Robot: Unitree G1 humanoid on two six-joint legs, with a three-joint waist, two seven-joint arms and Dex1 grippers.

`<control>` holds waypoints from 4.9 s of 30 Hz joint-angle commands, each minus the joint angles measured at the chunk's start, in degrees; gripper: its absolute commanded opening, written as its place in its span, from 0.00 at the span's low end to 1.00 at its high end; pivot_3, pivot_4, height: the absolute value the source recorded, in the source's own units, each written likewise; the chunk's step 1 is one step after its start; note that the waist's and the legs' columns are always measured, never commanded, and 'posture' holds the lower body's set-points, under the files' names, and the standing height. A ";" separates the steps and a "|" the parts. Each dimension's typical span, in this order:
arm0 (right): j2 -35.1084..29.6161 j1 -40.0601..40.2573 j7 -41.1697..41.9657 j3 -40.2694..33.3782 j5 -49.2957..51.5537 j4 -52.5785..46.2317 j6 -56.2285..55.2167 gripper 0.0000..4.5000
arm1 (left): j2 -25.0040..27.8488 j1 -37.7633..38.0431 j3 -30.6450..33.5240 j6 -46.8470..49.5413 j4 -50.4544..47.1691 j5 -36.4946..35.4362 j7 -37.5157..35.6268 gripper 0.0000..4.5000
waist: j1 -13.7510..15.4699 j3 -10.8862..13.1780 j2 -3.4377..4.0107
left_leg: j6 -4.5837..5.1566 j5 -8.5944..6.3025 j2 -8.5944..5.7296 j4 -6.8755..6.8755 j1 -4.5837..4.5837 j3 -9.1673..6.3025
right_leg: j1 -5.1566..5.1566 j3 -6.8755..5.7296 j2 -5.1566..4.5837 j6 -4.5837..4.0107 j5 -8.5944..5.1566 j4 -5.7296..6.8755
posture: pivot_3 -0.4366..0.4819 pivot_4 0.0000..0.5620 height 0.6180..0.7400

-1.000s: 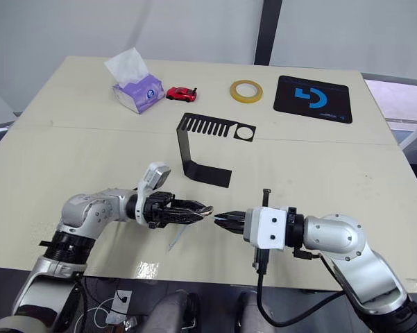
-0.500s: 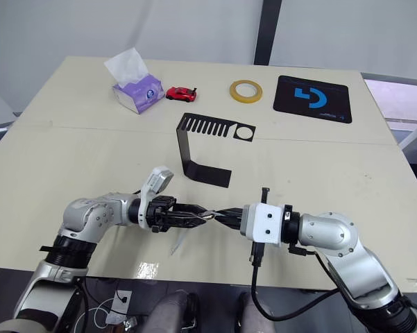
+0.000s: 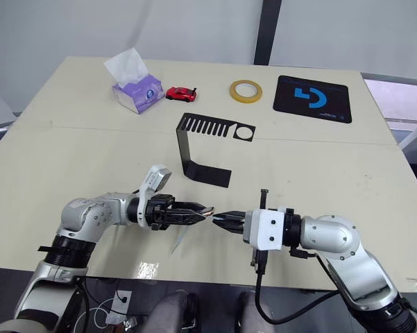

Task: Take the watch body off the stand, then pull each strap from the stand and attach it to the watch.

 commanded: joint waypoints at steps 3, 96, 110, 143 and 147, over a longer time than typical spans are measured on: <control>0.10 -0.16 -0.32 -0.82 0.19 -0.44 -0.43 0.00 | -0.14 0.45 0.43 0.38 -2.04 -1.65 -0.27 0.38 | 0.01 0.00 0.00 | 0.00 0.00 0.00 0.00 0.00 0.00 | 0.00 0.00 0.00 0.00 0.00 0.00 | 0.48 0.27 1.00; 1.81 -0.91 -4.48 0.99 -10.44 1.46 -1.83 0.00 | -7.78 0.72 5.54 10.93 -10.09 -6.88 14.56 0.38 | 0.01 0.00 0.00 | -0.02 0.00 0.00 0.00 0.00 0.00 | 0.01 0.01 -0.01 0.00 0.00 0.00 | 0.48 0.27 1.00; 1.68 -0.04 -4.01 0.49 -9.84 1.33 -5.30 0.00 | -7.89 1.08 6.10 11.06 -9.82 -7.31 14.97 0.38 | 0.01 0.00 0.00 | -0.02 0.00 0.00 0.00 0.00 0.00 | 0.01 0.02 0.00 0.00 0.00 -0.01 | 0.48 0.27 1.00; 1.91 -1.92 -4.72 1.09 -13.36 2.81 -6.04 0.00 | -6.75 0.83 4.29 12.26 -10.83 -7.74 15.71 0.38 | 0.00 0.00 0.00 | -0.02 0.00 0.00 0.00 0.00 0.00 | 0.01 0.02 0.00 0.00 0.00 -0.01 | 0.48 0.27 1.00; 2.03 -2.19 -4.69 1.49 -13.66 2.63 -6.00 0.00 | -6.99 0.79 4.31 12.29 -10.83 -7.66 16.24 0.38 | 0.01 0.00 0.00 | -0.02 0.00 0.00 0.00 0.01 0.00 | 0.01 0.02 -0.01 0.00 0.00 -0.01 | 0.48 0.27 1.00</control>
